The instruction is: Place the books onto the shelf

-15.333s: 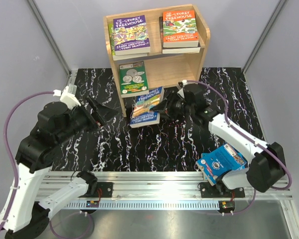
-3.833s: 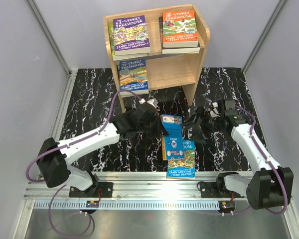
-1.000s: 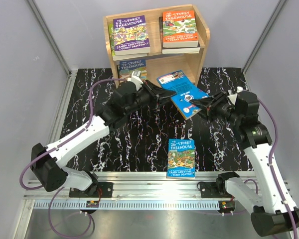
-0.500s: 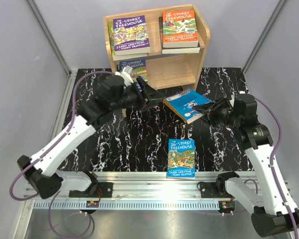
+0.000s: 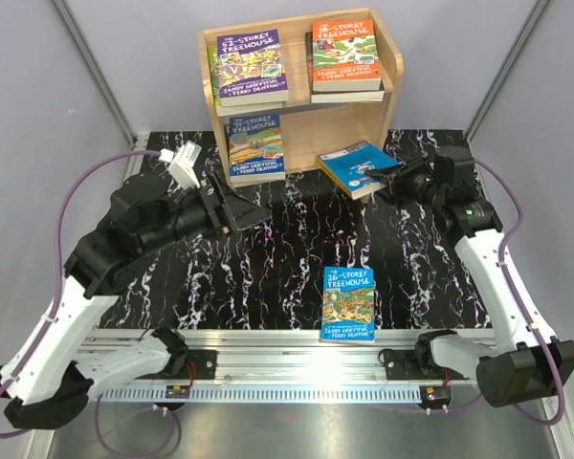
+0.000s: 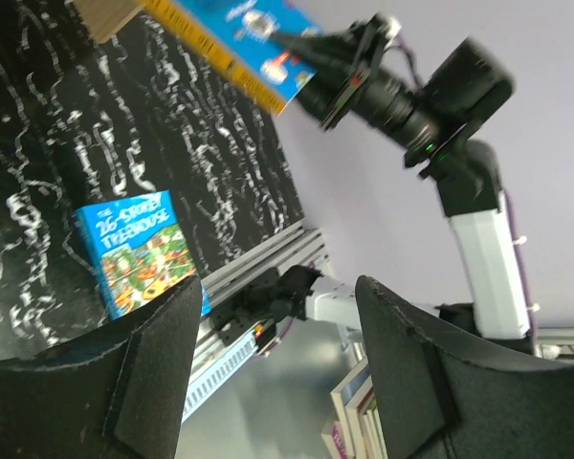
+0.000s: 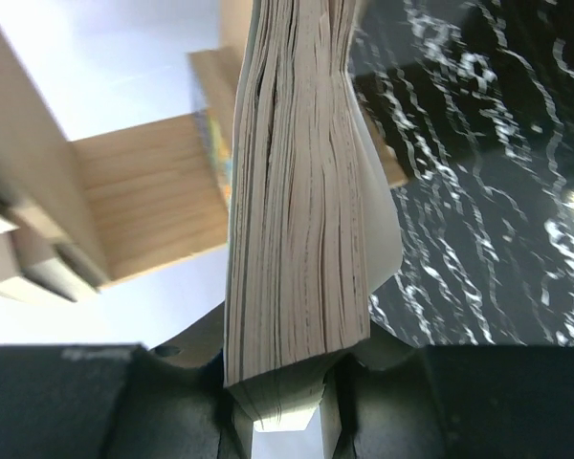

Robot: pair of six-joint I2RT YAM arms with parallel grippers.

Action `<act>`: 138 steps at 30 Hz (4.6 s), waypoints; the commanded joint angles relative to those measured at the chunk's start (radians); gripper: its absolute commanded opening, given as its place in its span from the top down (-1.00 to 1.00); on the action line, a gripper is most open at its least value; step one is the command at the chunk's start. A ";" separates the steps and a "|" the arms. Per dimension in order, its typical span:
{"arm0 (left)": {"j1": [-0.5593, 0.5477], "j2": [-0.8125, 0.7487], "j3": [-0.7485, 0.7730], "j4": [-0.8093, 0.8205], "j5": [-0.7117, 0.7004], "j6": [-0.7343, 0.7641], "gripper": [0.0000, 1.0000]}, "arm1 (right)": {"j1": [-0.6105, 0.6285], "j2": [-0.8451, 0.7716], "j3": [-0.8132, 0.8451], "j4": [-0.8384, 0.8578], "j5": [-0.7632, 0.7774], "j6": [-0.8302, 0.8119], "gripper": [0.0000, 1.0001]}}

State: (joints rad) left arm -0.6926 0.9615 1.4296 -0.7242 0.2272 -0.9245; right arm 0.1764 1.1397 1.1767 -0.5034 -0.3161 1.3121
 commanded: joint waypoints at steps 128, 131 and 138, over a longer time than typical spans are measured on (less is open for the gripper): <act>-0.108 0.634 -0.396 1.013 0.394 -0.339 -0.17 | 0.101 -0.181 -0.305 -0.109 -0.291 -0.189 1.00; -0.108 0.629 -0.351 1.002 0.382 -0.346 0.55 | 0.100 -0.175 -0.302 -0.101 -0.311 -0.188 0.98; -0.108 0.576 -0.233 0.815 0.347 -0.261 1.00 | 0.101 -0.129 -0.161 -0.341 -0.172 -0.368 -0.99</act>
State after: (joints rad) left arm -0.7811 1.5929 1.0962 0.0772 0.5930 -1.2186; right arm 0.2569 0.9997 0.9081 -0.7643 -0.4900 1.0451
